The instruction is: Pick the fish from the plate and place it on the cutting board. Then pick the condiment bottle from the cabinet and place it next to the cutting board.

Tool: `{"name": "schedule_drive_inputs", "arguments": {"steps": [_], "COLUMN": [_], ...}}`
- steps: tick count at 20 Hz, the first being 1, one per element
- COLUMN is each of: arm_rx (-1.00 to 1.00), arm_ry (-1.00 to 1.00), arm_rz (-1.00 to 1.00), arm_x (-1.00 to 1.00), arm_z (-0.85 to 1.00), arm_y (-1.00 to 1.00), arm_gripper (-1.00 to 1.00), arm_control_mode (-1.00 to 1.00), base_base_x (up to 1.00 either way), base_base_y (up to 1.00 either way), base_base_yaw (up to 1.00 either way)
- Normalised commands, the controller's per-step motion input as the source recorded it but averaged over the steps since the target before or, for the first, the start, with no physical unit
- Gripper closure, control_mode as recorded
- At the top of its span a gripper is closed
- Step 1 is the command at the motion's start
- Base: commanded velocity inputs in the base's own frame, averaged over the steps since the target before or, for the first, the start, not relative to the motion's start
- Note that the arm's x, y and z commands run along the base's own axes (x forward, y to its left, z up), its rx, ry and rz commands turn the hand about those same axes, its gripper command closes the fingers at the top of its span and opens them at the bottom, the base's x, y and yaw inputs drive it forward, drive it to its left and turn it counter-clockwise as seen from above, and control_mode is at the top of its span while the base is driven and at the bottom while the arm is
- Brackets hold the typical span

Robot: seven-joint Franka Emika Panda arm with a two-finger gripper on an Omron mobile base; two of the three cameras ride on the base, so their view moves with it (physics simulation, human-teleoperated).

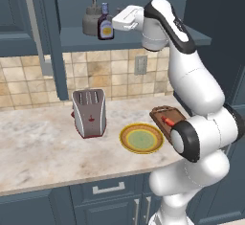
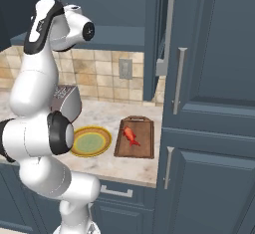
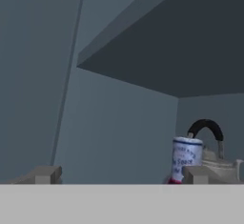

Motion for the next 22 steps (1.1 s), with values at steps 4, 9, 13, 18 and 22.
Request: {"name": "schedule_drive_inputs", "arguments": {"steps": [4,9,13,18,22], "arm_rx": [0.0,0.0,0.0,0.0,0.0], "arm_ry": [0.0,0.0,0.0,0.0,0.0], "arm_rz": [0.0,0.0,0.0,0.0,0.0], "arm_x": [0.11,0.17,0.18,0.13,0.05], "arm_z": [0.0,0.0,0.0,0.0,0.0], "arm_y": [0.01,0.0,0.0,0.0,0.02], "arm_gripper": [-1.0,-1.0,-1.0,-1.0,-1.0], "arm_control_mode": [-1.0,-1.0,-1.0,-1.0,-1.0], "base_base_x": [0.0,0.0,0.0,0.0,0.0], "base_base_y": [0.0,0.0,0.0,0.0,0.0], "base_base_yaw": [0.0,0.0,0.0,0.0,0.0]}}
